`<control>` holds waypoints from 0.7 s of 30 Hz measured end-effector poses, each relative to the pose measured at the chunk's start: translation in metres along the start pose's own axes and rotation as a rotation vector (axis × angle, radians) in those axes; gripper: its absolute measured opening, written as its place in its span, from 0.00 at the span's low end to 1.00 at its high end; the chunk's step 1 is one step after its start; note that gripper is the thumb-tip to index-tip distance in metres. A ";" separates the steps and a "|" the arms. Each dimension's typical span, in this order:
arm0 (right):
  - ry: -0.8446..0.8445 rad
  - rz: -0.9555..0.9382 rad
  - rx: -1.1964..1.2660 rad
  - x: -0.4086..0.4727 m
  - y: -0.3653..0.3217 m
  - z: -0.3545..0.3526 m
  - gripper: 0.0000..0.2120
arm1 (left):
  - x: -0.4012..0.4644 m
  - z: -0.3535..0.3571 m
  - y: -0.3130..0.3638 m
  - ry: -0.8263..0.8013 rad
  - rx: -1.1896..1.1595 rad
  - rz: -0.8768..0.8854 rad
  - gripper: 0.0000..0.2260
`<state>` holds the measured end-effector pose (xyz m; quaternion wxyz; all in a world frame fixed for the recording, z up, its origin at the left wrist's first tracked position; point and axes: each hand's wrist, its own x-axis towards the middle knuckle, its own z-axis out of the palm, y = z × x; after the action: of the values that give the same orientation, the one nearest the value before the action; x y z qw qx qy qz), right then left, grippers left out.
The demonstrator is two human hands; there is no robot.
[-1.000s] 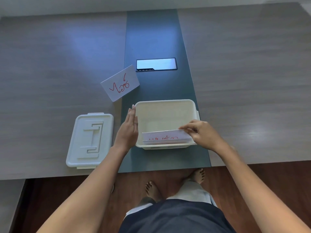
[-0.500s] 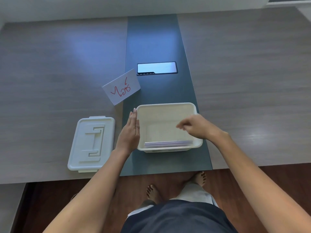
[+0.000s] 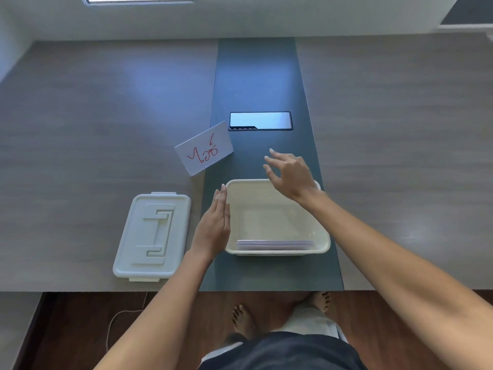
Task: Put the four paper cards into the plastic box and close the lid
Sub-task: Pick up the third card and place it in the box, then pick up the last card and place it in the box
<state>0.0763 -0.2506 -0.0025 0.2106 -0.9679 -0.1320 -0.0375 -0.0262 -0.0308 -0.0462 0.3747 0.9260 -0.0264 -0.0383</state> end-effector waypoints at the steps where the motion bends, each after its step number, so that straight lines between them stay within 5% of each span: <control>1: -0.018 -0.009 -0.023 0.009 0.000 0.003 0.20 | 0.000 -0.001 0.000 -0.001 0.004 0.006 0.23; 21: -0.398 -0.243 -0.325 0.195 -0.049 0.059 0.35 | -0.001 -0.001 -0.001 -0.007 -0.027 -0.008 0.23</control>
<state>0.2516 -0.1363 -0.0120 0.0168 -0.9543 -0.2783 0.1075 -0.0268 -0.0296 -0.0458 0.3867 0.9209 -0.0236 -0.0436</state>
